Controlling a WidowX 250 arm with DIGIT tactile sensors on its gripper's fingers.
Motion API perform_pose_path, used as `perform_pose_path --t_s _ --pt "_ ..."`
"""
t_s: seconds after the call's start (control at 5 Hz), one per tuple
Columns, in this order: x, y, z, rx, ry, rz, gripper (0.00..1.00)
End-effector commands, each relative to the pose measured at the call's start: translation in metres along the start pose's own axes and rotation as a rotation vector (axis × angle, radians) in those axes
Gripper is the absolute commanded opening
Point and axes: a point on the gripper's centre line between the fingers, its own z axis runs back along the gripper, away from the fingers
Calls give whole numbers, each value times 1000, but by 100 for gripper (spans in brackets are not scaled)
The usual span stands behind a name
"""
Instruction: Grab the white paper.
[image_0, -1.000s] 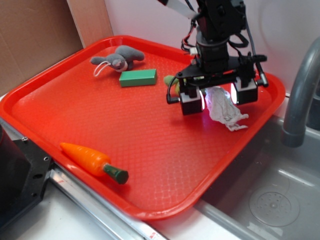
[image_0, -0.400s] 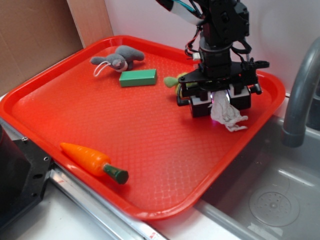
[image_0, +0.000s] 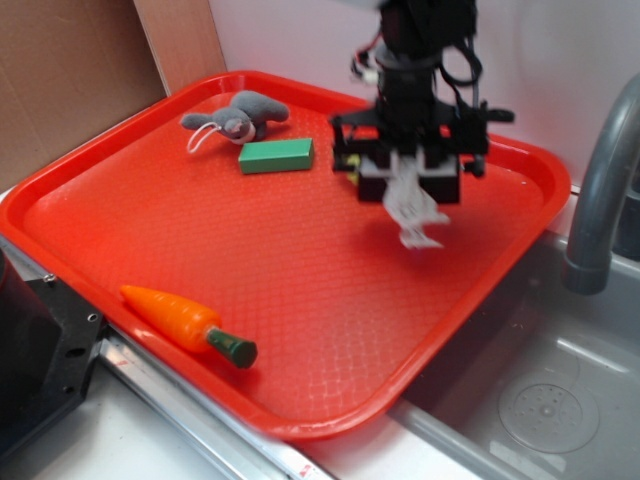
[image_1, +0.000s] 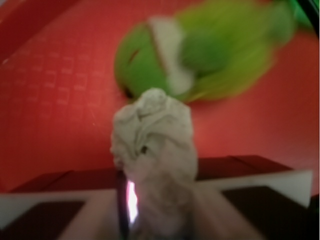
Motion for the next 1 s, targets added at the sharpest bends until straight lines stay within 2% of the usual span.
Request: perform_pose_path --t_s 0.0,0.2,0.4,0.6,0.8 --pt "9 41 93 -88 -23 -214 0" --pt "-6 70 127 -121 -57 -266 0" --pt "-20 91 141 -145 -29 -313 0" --pt "-32 110 143 -149 -63 -302 0" --pt "-27 111 142 -119 -35 -287 0"
